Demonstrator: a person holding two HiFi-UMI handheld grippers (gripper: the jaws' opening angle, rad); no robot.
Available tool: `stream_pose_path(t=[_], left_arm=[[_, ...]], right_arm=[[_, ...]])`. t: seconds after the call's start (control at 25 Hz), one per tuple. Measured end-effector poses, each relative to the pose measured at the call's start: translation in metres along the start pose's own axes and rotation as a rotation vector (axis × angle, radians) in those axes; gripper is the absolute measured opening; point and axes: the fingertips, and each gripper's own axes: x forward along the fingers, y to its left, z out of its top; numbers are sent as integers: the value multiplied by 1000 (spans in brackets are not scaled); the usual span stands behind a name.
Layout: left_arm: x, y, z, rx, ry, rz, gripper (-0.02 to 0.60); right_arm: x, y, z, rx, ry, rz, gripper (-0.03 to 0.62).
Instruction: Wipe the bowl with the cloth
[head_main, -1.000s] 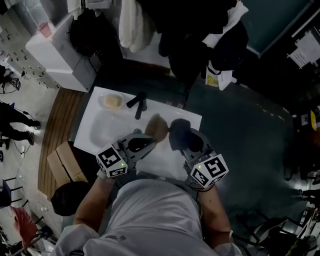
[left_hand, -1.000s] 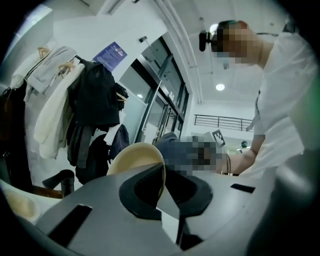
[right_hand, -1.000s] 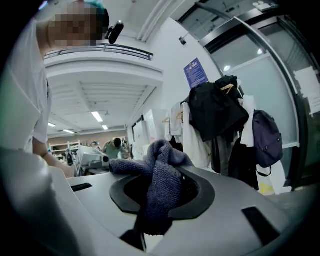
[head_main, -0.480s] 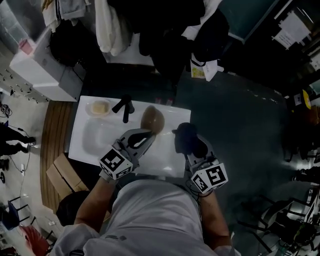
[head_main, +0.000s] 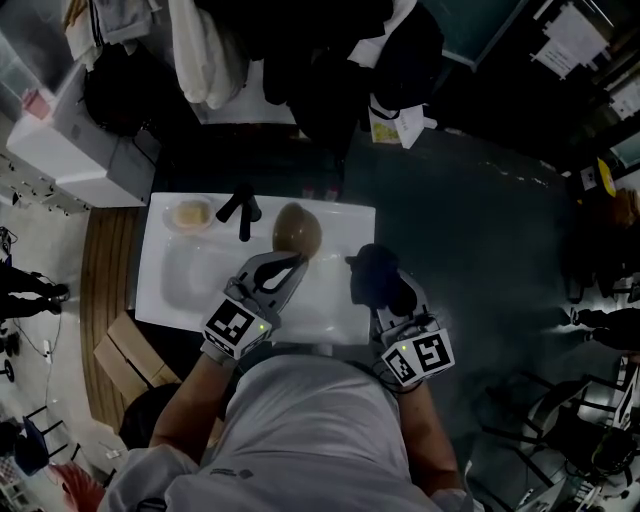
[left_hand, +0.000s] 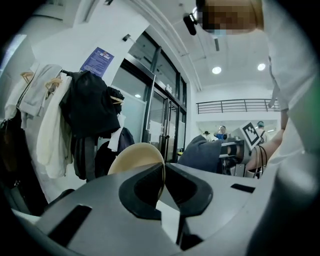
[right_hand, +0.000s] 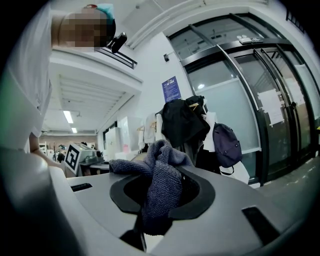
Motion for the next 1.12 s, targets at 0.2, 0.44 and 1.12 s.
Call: stream_pose_path(t=[0.2,0.44,1.12], left_arm=[[-2,-3,-2,-13,-1,-12,21],[-5,-8,-4,-21,-2,-18,21],[-8,-23,-11,-47,1,-21,22]], right_arm=[[-2,0,-4,-12,19,-39,95],[-6,0,-7,-14,29,-64,95],[-21,1,-11,-11,34,-78,95]])
